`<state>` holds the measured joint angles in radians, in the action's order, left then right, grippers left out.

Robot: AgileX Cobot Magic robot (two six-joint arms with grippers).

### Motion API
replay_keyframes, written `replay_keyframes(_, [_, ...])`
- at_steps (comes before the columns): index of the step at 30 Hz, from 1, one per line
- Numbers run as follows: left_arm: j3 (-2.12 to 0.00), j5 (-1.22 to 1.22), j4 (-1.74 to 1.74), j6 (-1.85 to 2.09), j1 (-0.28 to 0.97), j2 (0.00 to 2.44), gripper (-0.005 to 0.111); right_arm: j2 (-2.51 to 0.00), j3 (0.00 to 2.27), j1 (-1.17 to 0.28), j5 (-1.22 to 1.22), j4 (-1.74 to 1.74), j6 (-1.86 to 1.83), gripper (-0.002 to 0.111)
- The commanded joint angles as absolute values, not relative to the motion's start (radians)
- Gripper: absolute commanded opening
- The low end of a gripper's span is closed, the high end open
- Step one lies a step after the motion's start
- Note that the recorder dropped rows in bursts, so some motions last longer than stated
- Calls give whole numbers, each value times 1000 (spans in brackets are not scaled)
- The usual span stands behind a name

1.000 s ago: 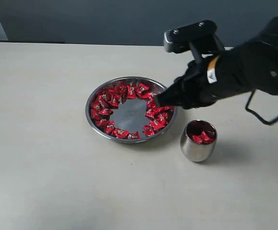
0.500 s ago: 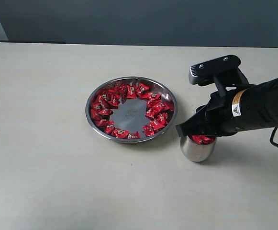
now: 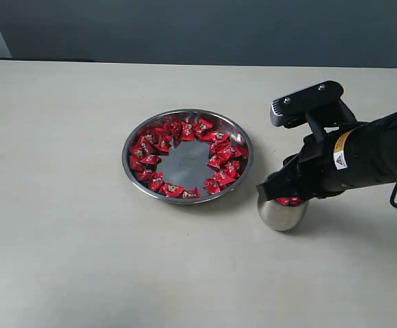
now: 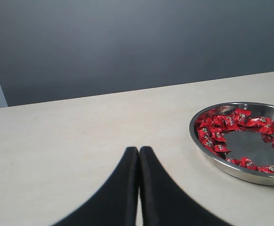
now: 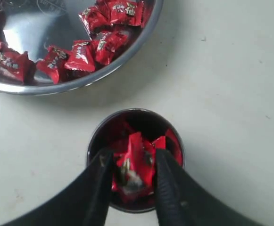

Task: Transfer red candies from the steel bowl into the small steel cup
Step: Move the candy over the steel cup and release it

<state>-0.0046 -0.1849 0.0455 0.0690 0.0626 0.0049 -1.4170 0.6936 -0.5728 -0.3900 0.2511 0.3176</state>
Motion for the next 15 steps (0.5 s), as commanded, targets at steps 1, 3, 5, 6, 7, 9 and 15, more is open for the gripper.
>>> replay_keyframes(1, [0,-180,47,68,62,0,2,-1411,690,-566,-382,284,318,35])
replay_keyframes(3, [0,-180,47,68,62,0,2,-1411,693,-566,-382,287,318,35])
replay_keyframes(5, [0,-180,47,68,62,0,2,-1411,694,-566,-376,293,318,35])
replay_keyframes(6, [0,-180,47,68,62,0,2,-1411,694,-566,-362,295,318,35])
replay_keyframes(7, [0,-180,47,68,62,0,2,-1411,694,-566,-349,295,318,35])
replay_keyframes(9, [0,-180,47,68,62,0,2,-1411,694,-566,-289,288,318,35])
replay_keyframes(15, [0,-180,47,68,62,0,2,-1411,694,-572,-52,229,318,35])
